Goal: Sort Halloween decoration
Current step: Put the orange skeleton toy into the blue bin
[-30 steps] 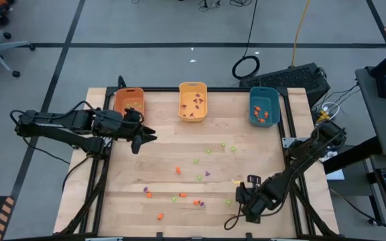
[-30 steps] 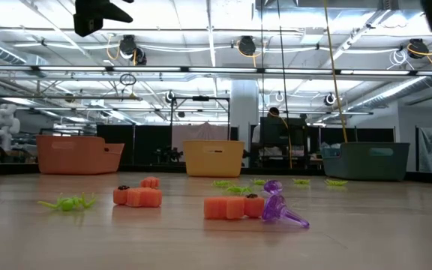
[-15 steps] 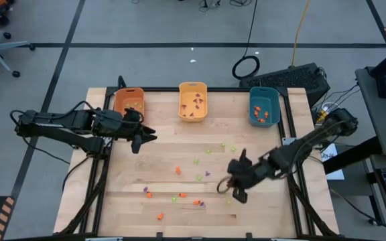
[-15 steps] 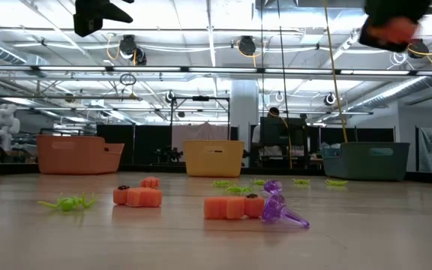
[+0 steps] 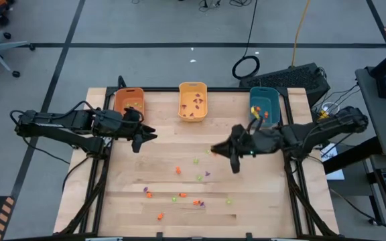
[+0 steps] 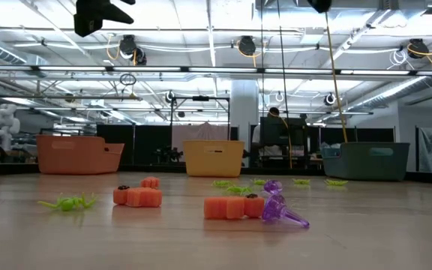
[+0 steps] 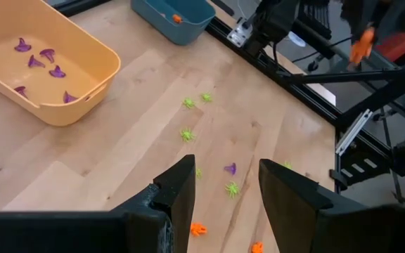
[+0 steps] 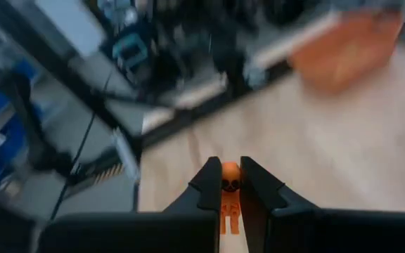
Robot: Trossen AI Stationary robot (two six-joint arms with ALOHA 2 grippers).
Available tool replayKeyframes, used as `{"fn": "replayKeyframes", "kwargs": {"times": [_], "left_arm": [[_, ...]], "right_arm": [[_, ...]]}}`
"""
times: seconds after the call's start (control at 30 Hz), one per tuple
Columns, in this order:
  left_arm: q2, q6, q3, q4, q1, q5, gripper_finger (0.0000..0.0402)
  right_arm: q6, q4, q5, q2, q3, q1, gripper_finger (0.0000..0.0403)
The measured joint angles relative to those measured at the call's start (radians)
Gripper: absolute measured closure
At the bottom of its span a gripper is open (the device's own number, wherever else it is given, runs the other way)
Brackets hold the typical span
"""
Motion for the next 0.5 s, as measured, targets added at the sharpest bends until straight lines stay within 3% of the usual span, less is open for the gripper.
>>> {"fn": "replayKeyframes", "kwargs": {"times": [0.5], "left_arm": [[0.0,0.061,0.0,0.212,0.0,-0.003,0.0245]], "right_arm": [[-0.374,0.239,-0.028,0.001,0.0,-0.111,0.0394]]}}
